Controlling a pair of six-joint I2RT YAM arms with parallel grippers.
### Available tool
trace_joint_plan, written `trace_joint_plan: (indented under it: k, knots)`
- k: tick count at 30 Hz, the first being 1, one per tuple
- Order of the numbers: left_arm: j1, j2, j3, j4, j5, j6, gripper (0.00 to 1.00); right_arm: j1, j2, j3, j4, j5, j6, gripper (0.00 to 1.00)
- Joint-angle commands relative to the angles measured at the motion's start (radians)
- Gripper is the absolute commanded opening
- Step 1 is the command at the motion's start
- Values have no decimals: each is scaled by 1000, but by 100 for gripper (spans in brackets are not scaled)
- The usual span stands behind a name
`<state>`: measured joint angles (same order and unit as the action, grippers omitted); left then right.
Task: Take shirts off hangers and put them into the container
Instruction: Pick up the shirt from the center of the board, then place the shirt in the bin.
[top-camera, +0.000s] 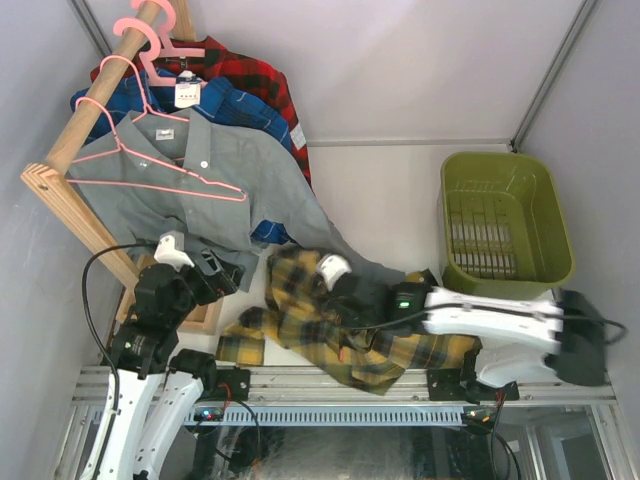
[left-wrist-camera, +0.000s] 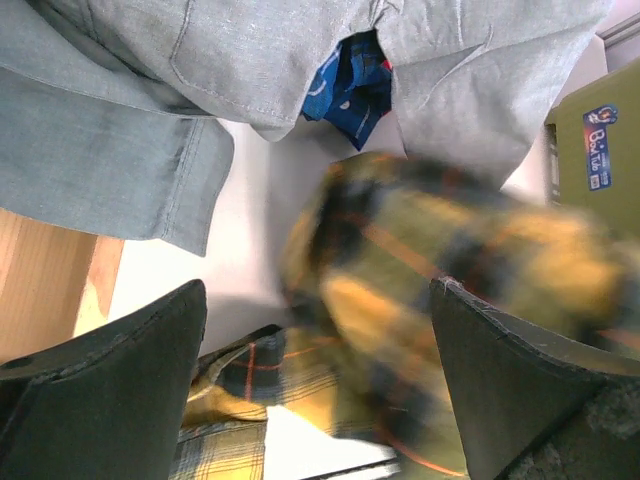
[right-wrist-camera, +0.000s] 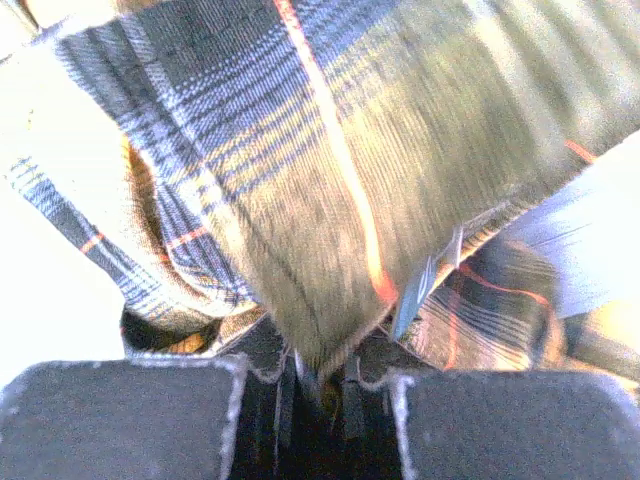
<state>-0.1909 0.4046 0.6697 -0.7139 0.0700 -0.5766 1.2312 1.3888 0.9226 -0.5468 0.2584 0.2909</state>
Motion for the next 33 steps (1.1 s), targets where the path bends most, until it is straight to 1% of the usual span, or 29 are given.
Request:
trace_joint_plan:
  k: [1, 3, 6, 8, 10, 13, 17, 19, 21, 25, 29, 31, 33]
  knots:
    - [8, -1, 22, 18, -30, -5, 95, -52, -367, 15, 115, 186, 1, 0]
    - [7, 0, 29, 21, -41, -5, 95, -108, -494, 9, 129, 172, -2, 0]
    - [7, -8, 23, 29, -46, -18, 95, -199, -647, 7, 132, 122, -8, 0]
    - [7, -15, 18, 31, -37, -25, 95, -247, -754, 11, 139, 117, -11, 0]
    - [8, -20, 7, 29, -32, -25, 95, -287, -826, 17, 156, 143, -26, 0]
    - [7, -20, -13, 33, -31, -25, 95, -328, -875, 74, 162, 244, -63, 0]
    - [7, 3, -33, 54, -18, -8, 95, -365, -822, 197, 168, 474, -189, 0]
    - [7, 15, -38, 57, -20, 16, 95, -387, -766, 288, 174, 547, -277, 0]
    - [8, 25, -36, 51, -36, 43, 100, -424, -696, 386, 174, 588, -363, 0]
    - [8, 12, -18, 32, -79, 81, 100, -544, -553, 589, 110, 574, -461, 0]
    - [7, -4, -17, 44, -83, 126, 100, -710, -425, 788, 5, 496, -457, 0]
    - [7, -6, -22, 52, -93, 131, 100, -811, -368, 859, -58, 462, -452, 0]
    - [8, -6, -26, 54, -101, 133, 100, -929, -328, 898, -116, 400, -398, 0]
